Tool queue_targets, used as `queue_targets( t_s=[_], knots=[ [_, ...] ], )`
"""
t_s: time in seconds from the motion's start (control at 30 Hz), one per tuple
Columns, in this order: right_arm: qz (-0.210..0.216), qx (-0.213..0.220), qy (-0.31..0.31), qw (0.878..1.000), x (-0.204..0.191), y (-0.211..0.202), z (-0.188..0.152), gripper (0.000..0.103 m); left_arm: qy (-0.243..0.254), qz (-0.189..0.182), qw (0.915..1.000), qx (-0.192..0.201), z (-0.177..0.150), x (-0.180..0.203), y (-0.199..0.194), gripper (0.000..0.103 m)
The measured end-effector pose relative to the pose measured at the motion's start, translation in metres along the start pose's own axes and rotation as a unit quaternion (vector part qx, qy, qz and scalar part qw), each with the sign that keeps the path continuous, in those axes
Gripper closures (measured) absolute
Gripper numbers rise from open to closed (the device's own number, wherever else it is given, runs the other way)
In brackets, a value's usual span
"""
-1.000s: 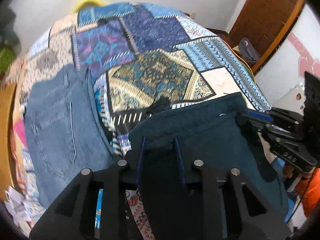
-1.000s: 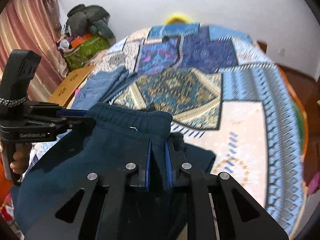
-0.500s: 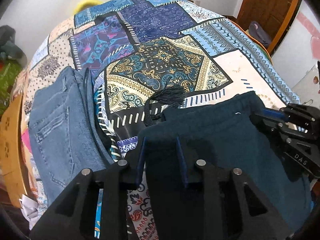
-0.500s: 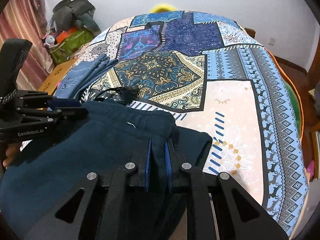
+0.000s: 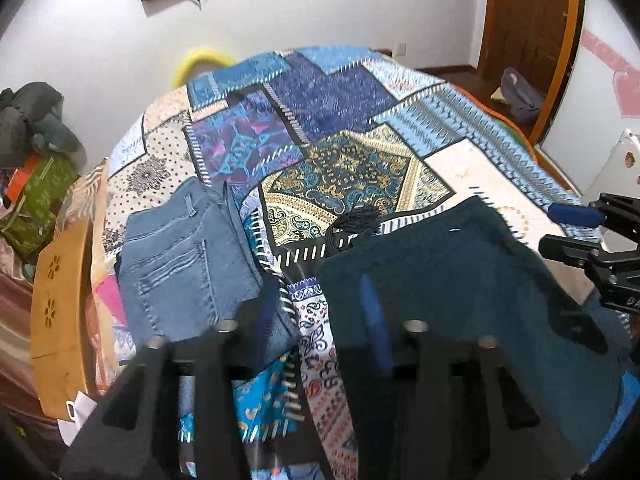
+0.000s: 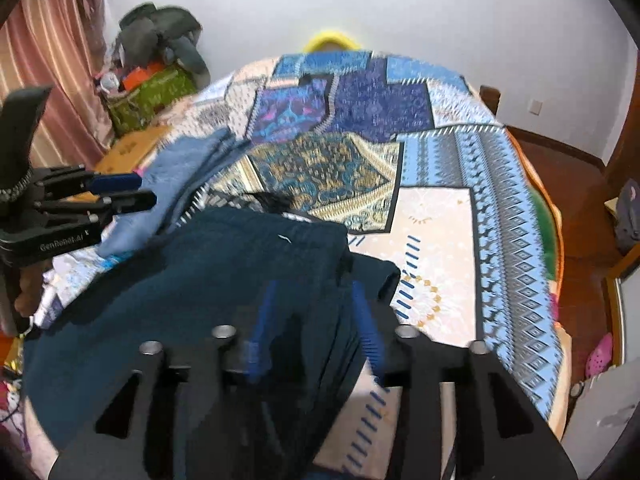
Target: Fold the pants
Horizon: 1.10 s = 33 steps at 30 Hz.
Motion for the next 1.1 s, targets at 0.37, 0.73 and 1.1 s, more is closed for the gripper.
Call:
queue_targets(
  t_s=[0.37, 0.73, 1.1],
  knots=[
    [0.020, -0.043, 0.035, 0.998, -0.006, -0.006, -0.040, 0.018, -0.006, -0.052, 0.9956, -0.077, -0.048, 0.007, 0.010, 0.019],
    [0.100, -0.136, 0.093, 0.981, -0.015, 0.041, -0.075, 0.018, -0.061, -0.140, 0.9748, -0.163, -0.066, 0.017, 0.042, 0.018],
    [0.134, -0.148, 0.087, 0.976, -0.020, 0.047, -0.077, 0.026, -0.124, -0.247, 0.9369, -0.214, -0.065, 0.026, 0.064, 0.018]
  ],
)
Point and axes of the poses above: each gripper's, at about its wrist camera, not at the fingertips, and y roughly the way its jaws point, x to its right, z to its top, the point moved 8 cm from there along y, roughly the way its jaws point, and after that the axes turned 7 degrees about -z, right-handed, at the moved point
